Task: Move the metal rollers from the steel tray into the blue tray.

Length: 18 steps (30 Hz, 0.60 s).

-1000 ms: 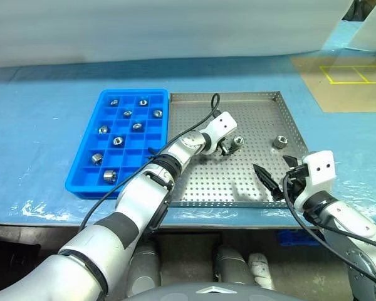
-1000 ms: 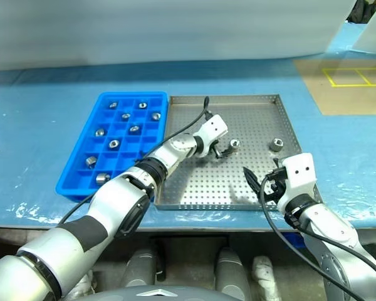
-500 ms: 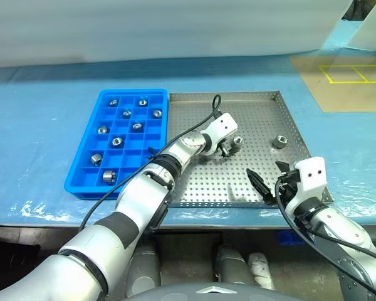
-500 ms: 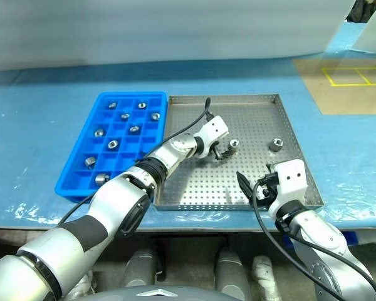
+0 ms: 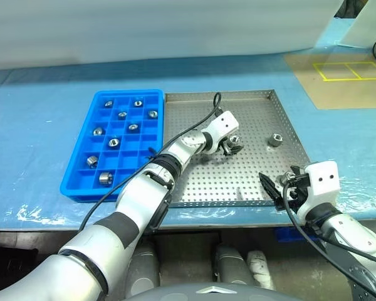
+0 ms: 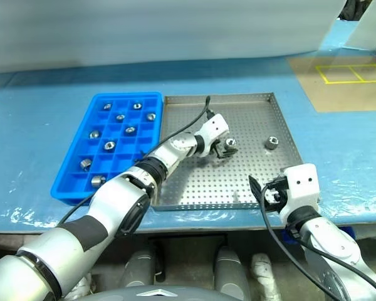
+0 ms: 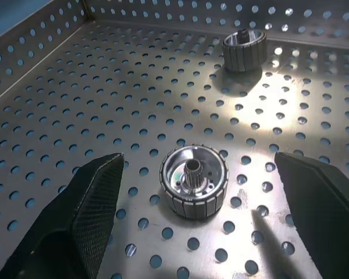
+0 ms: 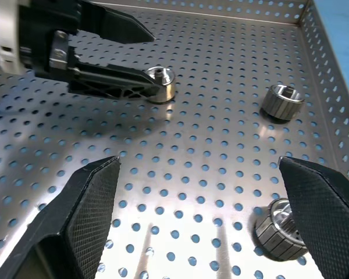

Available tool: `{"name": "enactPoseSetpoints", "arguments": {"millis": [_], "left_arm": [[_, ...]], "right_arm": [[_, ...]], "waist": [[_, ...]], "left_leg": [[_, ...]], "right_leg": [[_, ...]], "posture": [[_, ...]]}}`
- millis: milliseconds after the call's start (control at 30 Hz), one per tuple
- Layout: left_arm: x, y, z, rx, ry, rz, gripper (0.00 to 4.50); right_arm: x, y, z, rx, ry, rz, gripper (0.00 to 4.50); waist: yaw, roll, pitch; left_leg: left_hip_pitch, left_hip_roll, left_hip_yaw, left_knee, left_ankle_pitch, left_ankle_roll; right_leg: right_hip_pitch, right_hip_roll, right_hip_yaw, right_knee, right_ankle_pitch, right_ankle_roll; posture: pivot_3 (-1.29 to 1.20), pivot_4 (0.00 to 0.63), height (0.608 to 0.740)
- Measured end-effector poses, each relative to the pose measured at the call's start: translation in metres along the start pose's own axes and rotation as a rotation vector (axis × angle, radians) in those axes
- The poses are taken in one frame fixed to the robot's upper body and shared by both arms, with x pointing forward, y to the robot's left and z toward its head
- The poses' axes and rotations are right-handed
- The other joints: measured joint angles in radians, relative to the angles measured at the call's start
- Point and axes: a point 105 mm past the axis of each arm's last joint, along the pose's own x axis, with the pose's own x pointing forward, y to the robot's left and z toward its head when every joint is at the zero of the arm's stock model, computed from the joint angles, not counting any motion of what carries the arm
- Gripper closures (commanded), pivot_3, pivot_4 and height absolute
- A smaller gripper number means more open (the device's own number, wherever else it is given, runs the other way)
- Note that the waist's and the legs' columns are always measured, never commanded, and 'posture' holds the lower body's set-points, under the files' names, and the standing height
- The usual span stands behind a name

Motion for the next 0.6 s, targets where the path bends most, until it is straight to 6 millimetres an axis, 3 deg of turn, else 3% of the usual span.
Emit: {"name": "enactPoseSetpoints", "arguments": {"millis": [133,233,433,600], "left_arm": [[-0.006,0.004,0.012,-0.031,-0.091,-0.008,0.14],[-0.015,0.007,0.007,-0.058,-0.128,-0.004,0.14],[-0.054,0.02,-0.008,-0.084,-0.157,0.038,0.14],[-0.081,0.017,-0.013,-0.106,-0.166,0.051,0.14]], "right_arm": [[0.015,-0.011,0.007,0.004,-0.014,-0.034,0.0],[0.031,-0.018,0.015,0.001,-0.014,-0.042,0.0],[0.072,-0.017,0.02,0.029,0.04,0.018,0.0],[0.1,-0.014,0.024,0.051,0.073,0.066,0.0]], "waist": [[0.001,0.0,0.0],[0.002,0.0,0.0],[0.011,0.001,0.0],[0.036,0.001,0.0]], "left_leg": [[0.0,0.0,0.001,-0.001,0.0,0.0],[0.0,0.001,0.001,0.0,0.0,0.0],[0.001,0.002,0.002,-0.001,0.001,0.0],[0.0,0.002,0.002,0.0,0.001,0.0]], "right_leg": [[0.0,0.0,0.0,0.0,0.004,-0.006],[0.0,0.001,0.0,0.001,0.004,-0.008],[-0.001,0.001,0.0,0.003,0.005,-0.009],[-0.001,0.0,0.0,0.004,0.004,-0.009]], "posture": [[-0.23,0.15,0.74],[-0.19,0.15,0.74],[-0.11,0.15,0.74],[-0.01,0.15,0.74]]}}
